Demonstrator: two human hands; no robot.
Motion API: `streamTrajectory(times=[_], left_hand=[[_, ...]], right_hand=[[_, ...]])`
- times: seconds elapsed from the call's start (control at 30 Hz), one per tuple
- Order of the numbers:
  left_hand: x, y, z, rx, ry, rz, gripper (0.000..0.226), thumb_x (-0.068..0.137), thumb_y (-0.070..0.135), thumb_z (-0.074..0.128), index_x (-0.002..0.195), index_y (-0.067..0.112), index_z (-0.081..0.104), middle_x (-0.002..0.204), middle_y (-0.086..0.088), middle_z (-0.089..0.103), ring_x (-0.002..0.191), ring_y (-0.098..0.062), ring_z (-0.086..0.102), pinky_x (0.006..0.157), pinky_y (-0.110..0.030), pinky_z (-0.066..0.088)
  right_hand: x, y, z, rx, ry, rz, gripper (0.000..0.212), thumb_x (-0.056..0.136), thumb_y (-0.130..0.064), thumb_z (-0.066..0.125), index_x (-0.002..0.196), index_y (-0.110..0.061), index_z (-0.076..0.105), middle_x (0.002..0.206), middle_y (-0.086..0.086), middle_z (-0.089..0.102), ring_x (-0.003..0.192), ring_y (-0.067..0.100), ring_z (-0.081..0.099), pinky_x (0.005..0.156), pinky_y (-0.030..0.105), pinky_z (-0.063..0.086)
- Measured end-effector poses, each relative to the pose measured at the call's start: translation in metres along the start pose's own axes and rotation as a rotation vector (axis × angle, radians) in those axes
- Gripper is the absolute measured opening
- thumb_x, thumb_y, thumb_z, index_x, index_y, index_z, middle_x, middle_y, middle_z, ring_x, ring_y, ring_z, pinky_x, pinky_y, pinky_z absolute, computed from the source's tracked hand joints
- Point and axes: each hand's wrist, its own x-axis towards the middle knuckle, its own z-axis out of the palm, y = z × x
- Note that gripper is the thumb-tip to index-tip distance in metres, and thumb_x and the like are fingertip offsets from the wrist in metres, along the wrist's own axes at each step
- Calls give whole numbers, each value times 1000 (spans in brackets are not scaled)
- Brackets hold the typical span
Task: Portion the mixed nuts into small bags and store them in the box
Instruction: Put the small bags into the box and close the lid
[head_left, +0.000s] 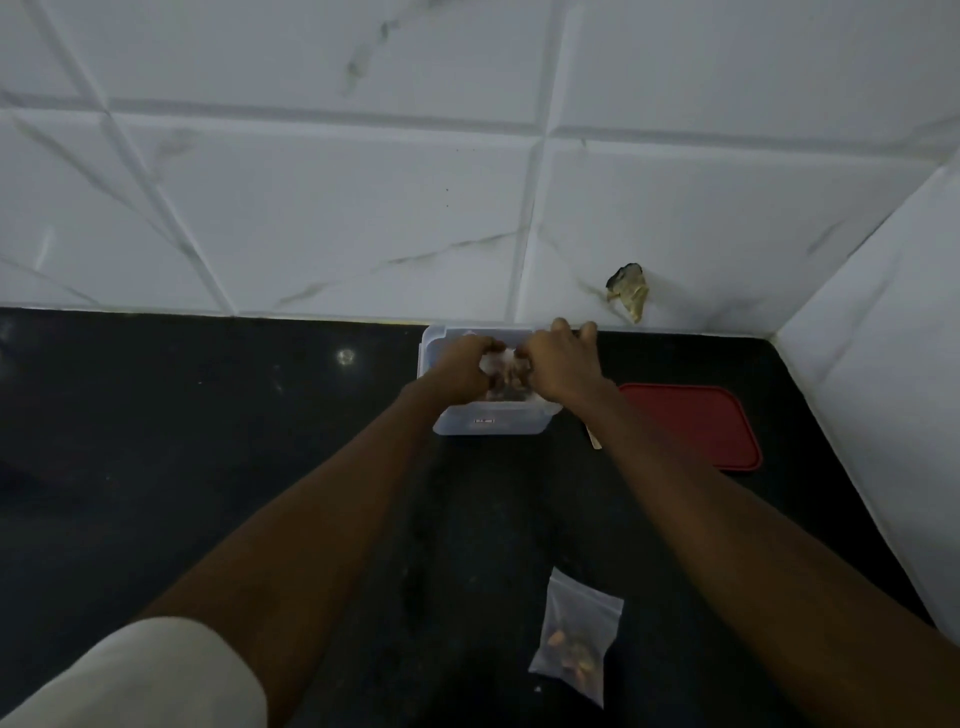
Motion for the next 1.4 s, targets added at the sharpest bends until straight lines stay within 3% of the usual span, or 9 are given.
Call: streamTrajectory(times=[0.23, 0.37, 0.53, 0.67, 0.83, 1.0, 1.17, 1.3, 1.4], left_hand=[[15, -4, 13, 230, -102, -26, 35, 91, 35, 60, 124, 25, 65, 124, -12, 51, 123, -27, 40, 96, -39, 38], [4, -1, 8, 187, 51, 0, 40, 86, 28, 69, 125, 19, 63, 122, -10, 52, 115, -26, 48, 91, -34, 41], [-53, 20, 15, -30, 370, 112, 26, 85, 23, 71, 110, 15, 69, 102, -2, 61, 94, -18, 59, 82, -28, 47], [-112, 33, 43, -287, 121, 50, 23, 86, 32, 71, 106, 23, 64, 94, 10, 63, 88, -6, 61, 79, -23, 50], [-150, 34, 86, -176, -344, 8, 31, 85, 41, 70, 111, 25, 64, 106, 8, 56, 101, -11, 58, 93, -36, 49], [-170, 31, 115, 103, -318, 90, 44, 79, 43, 74, 119, 31, 59, 108, 3, 36, 108, -18, 42, 91, -37, 43], [-173, 36, 117, 200, -295, 119, 26, 86, 40, 67, 108, 27, 60, 119, -1, 39, 110, -19, 38, 92, -37, 38], [-168, 35, 102, -283, -343, -38, 10, 91, 27, 64, 98, 21, 59, 108, -1, 59, 105, -19, 57, 91, -36, 48], [-165, 37, 85, -655, -298, -225, 7, 96, 24, 58, 101, 20, 58, 110, -6, 66, 102, -23, 64, 93, -43, 53]], right_hand=[[11, -3, 21, -243, 60, -87, 23, 94, -32, 55, 106, -16, 67, 116, 8, 56, 112, 27, 45, 90, 39, 33], [4, 6, 17, 5, 114, -105, 24, 93, -30, 61, 112, -18, 69, 115, 7, 55, 111, 27, 44, 89, 36, 35], [-45, 18, 17, 411, 372, 42, 22, 86, -21, 73, 108, -18, 76, 104, 8, 62, 99, 25, 51, 77, 33, 38], [-94, 19, 31, 539, 317, 17, 28, 88, -20, 70, 116, -17, 72, 103, 5, 61, 90, 17, 46, 72, 31, 39], [-137, 15, 47, 669, 333, 78, 46, 87, -20, 72, 131, -15, 60, 102, -4, 57, 98, 18, 54, 86, 34, 45], [-174, 14, 67, 706, 229, 84, 26, 89, -19, 69, 114, -20, 70, 100, -4, 61, 98, 15, 52, 86, 30, 43], [-198, 21, 79, 711, 84, 130, 19, 91, -20, 66, 109, -24, 72, 103, -4, 61, 101, 14, 52, 86, 32, 44], [-213, 21, 77, 946, 27, 211, 10, 93, -16, 63, 100, -21, 68, 102, -4, 62, 97, 11, 59, 89, 31, 50], [-220, 14, 70, 1090, -9, 247, 5, 100, -24, 53, 101, -21, 57, 97, -4, 63, 89, 8, 60, 73, 23, 47]])
